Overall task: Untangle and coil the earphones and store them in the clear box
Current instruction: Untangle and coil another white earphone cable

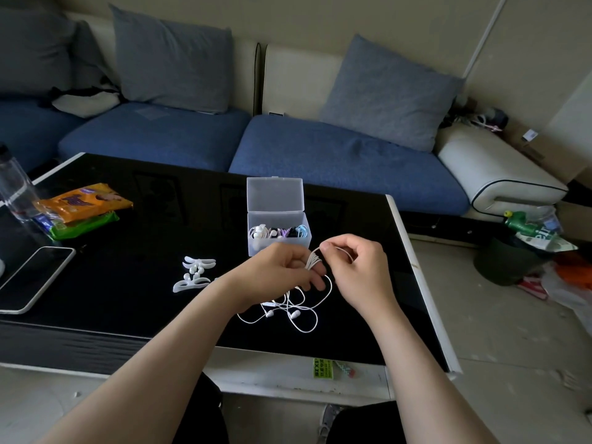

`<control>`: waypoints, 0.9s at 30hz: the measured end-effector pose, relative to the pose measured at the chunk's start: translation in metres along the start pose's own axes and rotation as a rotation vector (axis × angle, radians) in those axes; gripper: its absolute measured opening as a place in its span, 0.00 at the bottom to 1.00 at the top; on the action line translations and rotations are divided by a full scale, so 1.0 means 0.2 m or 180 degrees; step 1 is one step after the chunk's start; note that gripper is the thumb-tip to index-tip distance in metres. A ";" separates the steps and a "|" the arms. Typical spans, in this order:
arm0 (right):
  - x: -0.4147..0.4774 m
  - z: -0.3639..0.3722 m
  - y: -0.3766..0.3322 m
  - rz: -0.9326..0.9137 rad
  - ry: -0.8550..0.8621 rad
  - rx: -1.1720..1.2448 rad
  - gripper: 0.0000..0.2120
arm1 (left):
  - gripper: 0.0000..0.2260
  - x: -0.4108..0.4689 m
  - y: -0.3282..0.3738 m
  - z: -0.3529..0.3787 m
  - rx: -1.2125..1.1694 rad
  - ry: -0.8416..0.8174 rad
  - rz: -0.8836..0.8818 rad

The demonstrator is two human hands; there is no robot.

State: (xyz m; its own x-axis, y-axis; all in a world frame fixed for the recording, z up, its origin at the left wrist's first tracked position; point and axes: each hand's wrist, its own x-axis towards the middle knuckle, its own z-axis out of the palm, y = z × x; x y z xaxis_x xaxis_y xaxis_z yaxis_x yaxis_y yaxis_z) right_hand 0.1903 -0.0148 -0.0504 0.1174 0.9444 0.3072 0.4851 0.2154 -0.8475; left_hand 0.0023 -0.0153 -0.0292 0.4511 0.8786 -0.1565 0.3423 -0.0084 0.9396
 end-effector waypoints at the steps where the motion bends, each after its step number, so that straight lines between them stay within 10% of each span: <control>1: 0.00 0.00 0.01 0.0036 -0.0025 0.0011 0.04 | 0.13 -0.01 0.00 0.00 -0.0061 -0.0031 -0.0012; 19: 0.00 0.01 0.02 -0.0124 -0.0227 -0.0091 0.04 | 0.14 -0.01 0.01 -0.02 -0.0708 0.0315 -0.0018; 27: -0.03 0.04 -0.01 0.0482 -0.1109 0.0065 0.08 | 0.17 0.00 -0.01 -0.03 -0.1296 0.0597 0.0154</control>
State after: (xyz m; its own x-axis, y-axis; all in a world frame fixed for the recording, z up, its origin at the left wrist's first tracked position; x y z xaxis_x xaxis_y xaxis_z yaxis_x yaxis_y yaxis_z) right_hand 0.1821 -0.0185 -0.0540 -0.1170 0.9930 0.0151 0.4669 0.0684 -0.8816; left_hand -0.0040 -0.0128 -0.0294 0.2886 0.9535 -0.0869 -0.0446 0.1040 0.9936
